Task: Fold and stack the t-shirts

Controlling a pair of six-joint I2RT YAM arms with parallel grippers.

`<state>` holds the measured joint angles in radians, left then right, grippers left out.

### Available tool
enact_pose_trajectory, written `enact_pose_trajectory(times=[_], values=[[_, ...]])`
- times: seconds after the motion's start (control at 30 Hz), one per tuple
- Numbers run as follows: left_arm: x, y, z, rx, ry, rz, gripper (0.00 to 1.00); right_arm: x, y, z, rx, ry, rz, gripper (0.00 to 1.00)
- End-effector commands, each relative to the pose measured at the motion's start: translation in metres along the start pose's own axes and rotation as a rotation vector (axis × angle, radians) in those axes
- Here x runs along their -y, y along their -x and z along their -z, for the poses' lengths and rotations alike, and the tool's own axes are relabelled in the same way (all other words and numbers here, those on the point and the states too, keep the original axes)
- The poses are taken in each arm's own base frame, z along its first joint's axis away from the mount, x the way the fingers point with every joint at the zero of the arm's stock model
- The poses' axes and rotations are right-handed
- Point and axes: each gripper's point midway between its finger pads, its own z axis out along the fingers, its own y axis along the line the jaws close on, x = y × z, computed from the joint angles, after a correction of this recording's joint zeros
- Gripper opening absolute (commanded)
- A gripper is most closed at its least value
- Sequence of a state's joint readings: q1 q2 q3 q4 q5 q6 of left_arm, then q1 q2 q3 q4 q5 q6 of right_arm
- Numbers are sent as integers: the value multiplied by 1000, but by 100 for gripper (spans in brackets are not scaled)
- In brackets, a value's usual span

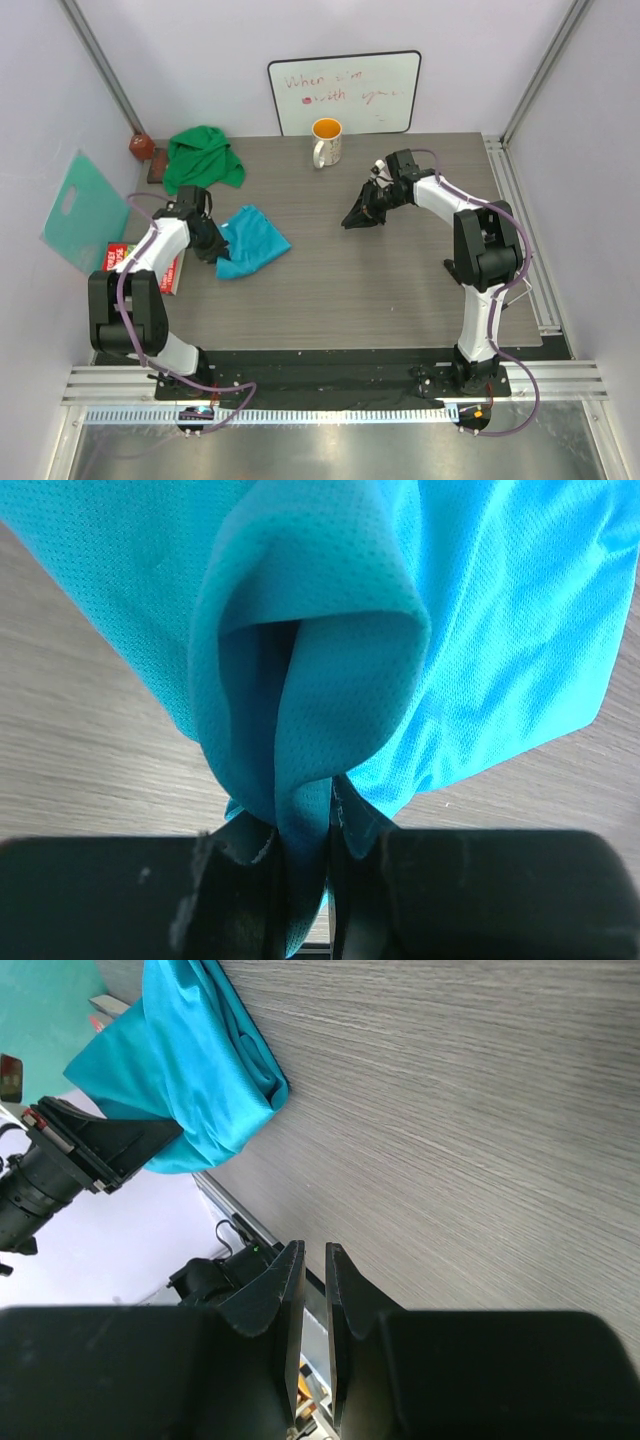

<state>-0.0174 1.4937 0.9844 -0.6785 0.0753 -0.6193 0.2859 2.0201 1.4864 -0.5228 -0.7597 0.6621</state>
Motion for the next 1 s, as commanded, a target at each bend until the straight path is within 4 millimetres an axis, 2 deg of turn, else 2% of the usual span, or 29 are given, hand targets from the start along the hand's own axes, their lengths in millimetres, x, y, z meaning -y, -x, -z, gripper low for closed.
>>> enact_pose_trajectory(times=[0.0,0.07,0.27,0.47,0.53,0.67,0.7,0.83,0.97], values=[[-5,16,5,-20,76,-72,0,-17,2,12,23,45,22,19],[-14,18,1,-36,138,-81,0,-18,2,12,22,48,23,19],[-23,40,13,27,232,-76,0,-19,4,13,24,57,22,19],[-30,64,32,114,306,-47,0,-15,2,15,18,56,10,19],[-31,77,40,154,334,-70,0,-12,1,14,15,53,4,19],[-27,98,54,191,365,-104,0,-10,1,12,7,53,-3,19],[-36,104,55,189,377,-74,0,-10,1,13,10,54,0,19],[-43,111,50,175,384,-33,2,-11,0,14,9,55,0,19],[-52,116,54,169,425,-1,1,-10,-1,15,9,57,-1,19]])
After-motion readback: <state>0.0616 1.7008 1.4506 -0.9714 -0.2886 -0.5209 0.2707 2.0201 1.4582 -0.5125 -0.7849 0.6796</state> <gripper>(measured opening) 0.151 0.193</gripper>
